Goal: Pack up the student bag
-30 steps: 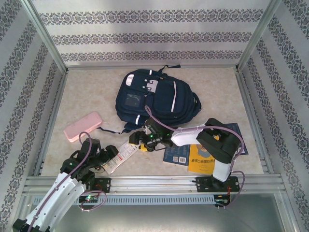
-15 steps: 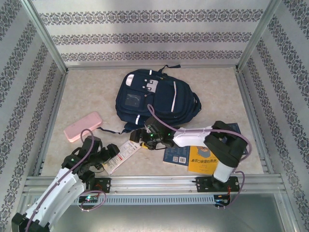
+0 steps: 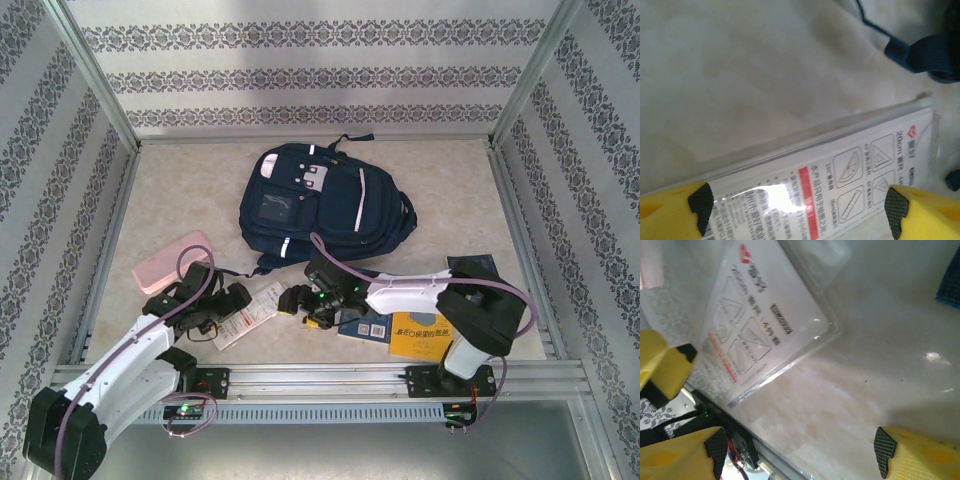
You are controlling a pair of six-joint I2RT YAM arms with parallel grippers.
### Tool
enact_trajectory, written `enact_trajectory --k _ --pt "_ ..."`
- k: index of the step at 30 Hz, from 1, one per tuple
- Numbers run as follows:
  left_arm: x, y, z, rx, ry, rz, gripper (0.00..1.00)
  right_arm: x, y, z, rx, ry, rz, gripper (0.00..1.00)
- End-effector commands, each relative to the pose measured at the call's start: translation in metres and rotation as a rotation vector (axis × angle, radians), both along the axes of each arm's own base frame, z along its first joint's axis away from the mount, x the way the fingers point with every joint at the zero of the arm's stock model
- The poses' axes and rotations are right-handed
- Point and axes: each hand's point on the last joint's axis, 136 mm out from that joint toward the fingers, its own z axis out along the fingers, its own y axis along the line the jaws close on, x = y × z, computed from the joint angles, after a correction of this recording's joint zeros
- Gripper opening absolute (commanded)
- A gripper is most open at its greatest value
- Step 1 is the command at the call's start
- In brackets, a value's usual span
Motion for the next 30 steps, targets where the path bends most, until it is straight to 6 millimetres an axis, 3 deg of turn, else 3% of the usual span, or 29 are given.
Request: enact_trajectory --k 1,7,13,18,26,30 --pt "0.024 -0.010 0.025 -0.033 -0.128 -0.040 0.90 0.010 0.015 0.005 0.046 0.013 -0.087 0.77" --pt "0.032 0.005 0.032 0.056 -0.155 -0.006 0.90 0.035 0.022 0.005 0.047 -0.042 -0.190 0.75" --pt "0.041 0.003 0.003 0.087 -0.062 0.007 0.90 0.050 0.039 0.000 0.063 -0.033 -0.213 0.73" --pt "0.042 0.003 -0.012 0.090 -0.030 0.013 0.88 0.065 0.049 0.011 0.079 -0.060 -0.217 0.73" --pt "0.032 -0.015 -0.017 -0.037 -0.010 -0.009 0.87 0.102 0.056 0.025 0.126 -0.115 -0.227 0.74" --pt "0.024 -0.028 -0.017 -0.133 0.002 -0.017 0.86 0.105 0.047 0.034 0.098 -0.169 -0.202 0.75"
